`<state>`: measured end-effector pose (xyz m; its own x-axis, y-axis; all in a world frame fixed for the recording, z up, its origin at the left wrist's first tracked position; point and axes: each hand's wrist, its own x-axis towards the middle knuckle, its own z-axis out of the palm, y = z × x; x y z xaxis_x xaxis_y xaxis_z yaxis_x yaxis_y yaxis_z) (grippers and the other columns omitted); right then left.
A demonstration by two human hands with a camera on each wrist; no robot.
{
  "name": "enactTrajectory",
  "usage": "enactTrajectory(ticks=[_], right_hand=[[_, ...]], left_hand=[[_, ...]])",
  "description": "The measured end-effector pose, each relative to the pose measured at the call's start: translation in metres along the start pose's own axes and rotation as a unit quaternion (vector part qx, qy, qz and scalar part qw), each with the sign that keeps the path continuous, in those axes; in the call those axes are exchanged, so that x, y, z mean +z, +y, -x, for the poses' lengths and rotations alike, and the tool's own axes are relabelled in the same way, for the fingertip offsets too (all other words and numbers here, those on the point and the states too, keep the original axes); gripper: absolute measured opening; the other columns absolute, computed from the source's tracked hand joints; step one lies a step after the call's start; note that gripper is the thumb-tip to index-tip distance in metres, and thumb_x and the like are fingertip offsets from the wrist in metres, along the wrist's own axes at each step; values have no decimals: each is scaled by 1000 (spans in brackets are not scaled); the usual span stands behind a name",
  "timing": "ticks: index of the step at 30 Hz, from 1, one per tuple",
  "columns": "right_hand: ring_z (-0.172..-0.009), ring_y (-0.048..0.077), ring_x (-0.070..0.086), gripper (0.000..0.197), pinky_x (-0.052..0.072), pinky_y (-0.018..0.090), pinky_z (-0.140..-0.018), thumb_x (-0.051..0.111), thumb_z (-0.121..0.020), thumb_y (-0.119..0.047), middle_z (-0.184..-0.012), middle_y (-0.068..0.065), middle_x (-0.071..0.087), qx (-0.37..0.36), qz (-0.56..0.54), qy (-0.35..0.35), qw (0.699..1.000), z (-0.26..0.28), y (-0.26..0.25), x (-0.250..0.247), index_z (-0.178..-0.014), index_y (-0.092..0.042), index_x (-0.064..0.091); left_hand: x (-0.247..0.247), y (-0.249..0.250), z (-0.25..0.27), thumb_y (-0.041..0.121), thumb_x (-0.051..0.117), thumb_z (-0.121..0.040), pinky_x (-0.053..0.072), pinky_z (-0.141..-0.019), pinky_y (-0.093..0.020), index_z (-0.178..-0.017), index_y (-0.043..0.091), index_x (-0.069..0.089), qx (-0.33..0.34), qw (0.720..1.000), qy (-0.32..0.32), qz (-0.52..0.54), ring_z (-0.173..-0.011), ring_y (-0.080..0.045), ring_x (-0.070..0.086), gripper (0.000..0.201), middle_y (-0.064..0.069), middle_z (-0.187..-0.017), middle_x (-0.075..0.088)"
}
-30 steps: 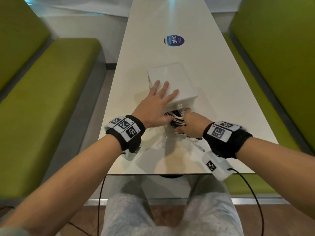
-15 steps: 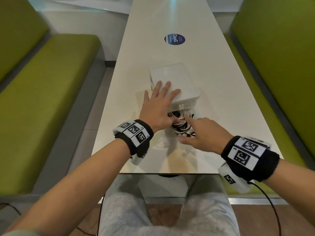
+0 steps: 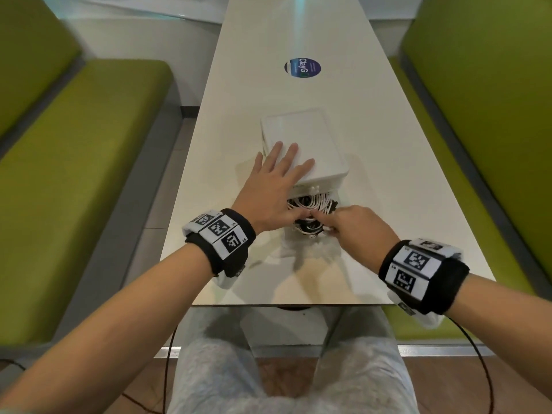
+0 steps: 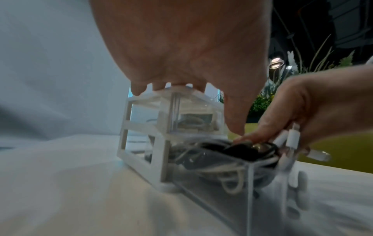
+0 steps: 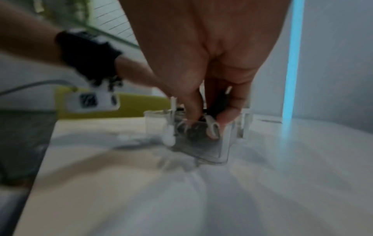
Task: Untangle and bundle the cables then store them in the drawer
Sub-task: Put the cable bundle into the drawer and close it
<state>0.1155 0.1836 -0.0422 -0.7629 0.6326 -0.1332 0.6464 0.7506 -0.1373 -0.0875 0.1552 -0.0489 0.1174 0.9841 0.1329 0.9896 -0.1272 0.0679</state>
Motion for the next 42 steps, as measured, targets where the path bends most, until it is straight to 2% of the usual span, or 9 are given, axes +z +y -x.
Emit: enactTrajectory(ticks=[3, 6, 10, 13, 23, 28, 31, 37, 42], right_hand=[[-91, 28, 56, 60, 44, 34, -70, 44, -95, -9, -99, 8, 56, -23, 15, 7, 1000, 6, -4, 7, -150, -28, 26], [-97, 27, 58, 52, 47, 33, -77, 47, -99, -21, -104, 9, 62, -21, -18, -21, 999, 1, 2, 2, -148, -30, 31], [-98, 17, 62, 48, 46, 22, -80, 60, -92, -36, -115, 2, 68, -5, -166, -50, 985, 11, 13, -7, -139, -30, 49], [-75, -1, 59, 28, 40, 7, -67, 69, -86, -30, -87, -17, 67, 29, -266, 28, 963, 24, 18, -8, -114, -28, 70], [-75, 27, 62, 22, 50, 31, -65, 55, -87, -10, -84, 8, 68, 68, -49, -13, 996, -10, 1, -8, -91, -19, 74], [-88, 14, 58, 30, 47, 26, -75, 69, -84, -31, -105, -6, 68, -28, -103, -20, 994, 15, 10, -10, -114, -29, 67], [-90, 19, 49, 53, 47, 31, -77, 78, -75, -13, -115, -4, 66, -106, -30, 13, 994, 33, 18, 6, -125, -21, 61], [-104, 27, 59, 42, 49, 36, -86, 57, -93, -10, -117, 7, 65, -138, -31, -21, 990, 21, 27, -12, -134, -21, 55], [-81, 32, 64, 38, 55, 40, -64, 64, -86, -6, -97, 13, 68, -163, 6, 23, 986, 28, 27, -4, -124, -8, 59]], left_hand=[[0, 11, 7, 78, 40, -77, -3, -118, -54, -153, 13, 8, 28, 999, 0, -41, -148, -30, -7, 105, -13, -161, 0], [6, 24, 15, 84, 38, -74, -2, -117, -57, -153, 26, 3, 48, 998, 18, -25, -148, -34, -1, 104, -10, -162, 2], [10, 23, 15, 82, 36, -75, 2, -113, -65, -146, 37, 33, 54, 998, 37, -17, -146, -38, 11, 84, -9, -159, 18], [13, 27, 14, 82, 39, -73, 0, -113, -64, -142, 36, 42, 42, 998, 49, -5, -145, -37, 13, 83, -8, -158, 22], [17, 31, 14, 60, 69, -68, 5, -112, -66, -121, 38, 62, 26, 997, 68, -33, -145, -38, 16, 58, -8, -157, 25], [14, 20, 16, 70, 63, -73, 5, -113, -66, -116, 41, 66, 68, 995, 59, -38, -146, -36, 13, 52, -7, -159, 20], [15, 19, 16, 71, 60, -74, 4, -113, -65, -115, 43, 66, 69, 995, 64, -40, -146, -35, 12, 50, -6, -159, 19], [14, 12, 14, 80, 48, -74, 1, -114, -63, -117, 43, 65, 92, 994, 49, -30, -147, -34, 8, 60, -4, -160, 15], [5, 6, 11, 91, 42, -62, -6, -113, -63, -126, 45, 57, 117, 993, 8, -23, -148, -32, -3, 80, -4, -161, 7]])
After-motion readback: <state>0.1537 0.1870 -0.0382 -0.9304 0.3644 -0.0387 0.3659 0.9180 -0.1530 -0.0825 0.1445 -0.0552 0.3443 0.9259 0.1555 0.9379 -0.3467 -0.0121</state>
